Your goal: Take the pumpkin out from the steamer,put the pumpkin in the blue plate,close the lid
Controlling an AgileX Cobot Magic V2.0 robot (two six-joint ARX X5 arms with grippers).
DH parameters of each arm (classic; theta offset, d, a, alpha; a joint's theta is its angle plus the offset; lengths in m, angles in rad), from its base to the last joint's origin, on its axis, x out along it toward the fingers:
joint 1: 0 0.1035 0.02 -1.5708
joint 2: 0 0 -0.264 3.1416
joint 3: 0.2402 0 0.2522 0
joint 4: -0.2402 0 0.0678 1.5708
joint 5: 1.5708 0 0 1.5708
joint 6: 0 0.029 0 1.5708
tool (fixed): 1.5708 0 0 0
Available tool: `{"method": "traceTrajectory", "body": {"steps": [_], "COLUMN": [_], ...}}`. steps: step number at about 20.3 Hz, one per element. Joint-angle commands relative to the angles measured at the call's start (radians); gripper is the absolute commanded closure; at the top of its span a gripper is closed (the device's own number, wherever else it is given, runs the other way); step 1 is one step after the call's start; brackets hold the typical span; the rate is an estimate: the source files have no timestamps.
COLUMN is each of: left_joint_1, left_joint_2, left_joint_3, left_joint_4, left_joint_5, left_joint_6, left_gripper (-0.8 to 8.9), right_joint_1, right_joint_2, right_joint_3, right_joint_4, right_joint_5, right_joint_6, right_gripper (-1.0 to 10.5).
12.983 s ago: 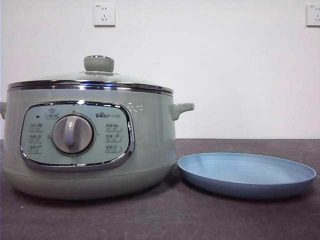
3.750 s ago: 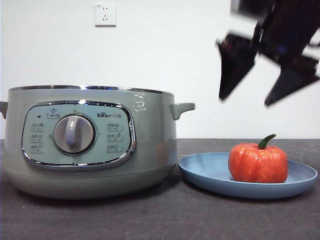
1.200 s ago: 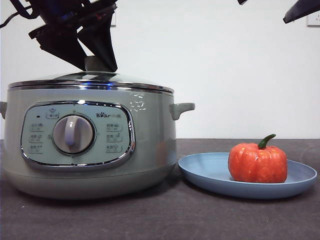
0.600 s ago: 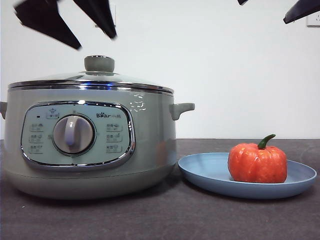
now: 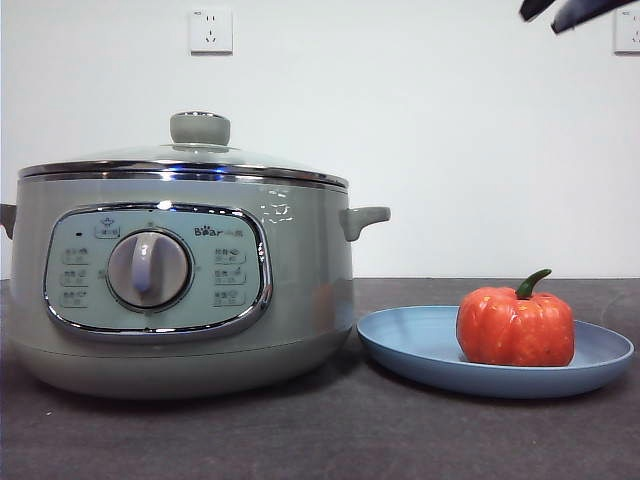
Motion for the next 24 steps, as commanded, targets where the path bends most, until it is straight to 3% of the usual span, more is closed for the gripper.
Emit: {"method": "traceTrajectory", "body": {"steps": [1, 5, 8, 12, 24], "left_joint_1": [-0.004, -0.004, -0.004, -0.004, -0.004], "left_joint_2": [-0.093, -0.262, -0.338, -0.339, -0.338], "left_joint_3": [-0.13, -0.304, -0.364, -0.357, -0.357], "left_joint_4": [0.039, 0.1, 0.119, 0.117, 0.111], "left_joint_5": [-0.008, -0.037, -0.056, -0.054, -0.053], "left_joint_6": [-0.018, -0.077, -0.102, -0.136, -0.135], "left_gripper": [8.22, 8.22, 8.22, 8.16, 8.16], "right_joint_1": [0.002, 0.002, 0.002, 0.002, 0.001], "right_joint_2": [-0.076, -0.289, -0.417, -0.422, -0.42], "right_joint_3": [-0.082, -0.313, -0.446, -0.446, -0.446], "right_joint_4": [0.061, 0.215, 0.254, 0.234, 0.231], "right_joint_5": [0.0, 0.011, 0.117, 0.248, 0.267], "right_joint_6": [0.032, 0.106, 0.175, 0.251, 0.258], "right_gripper": [9.6, 9.6, 9.6, 9.4, 9.4]}}
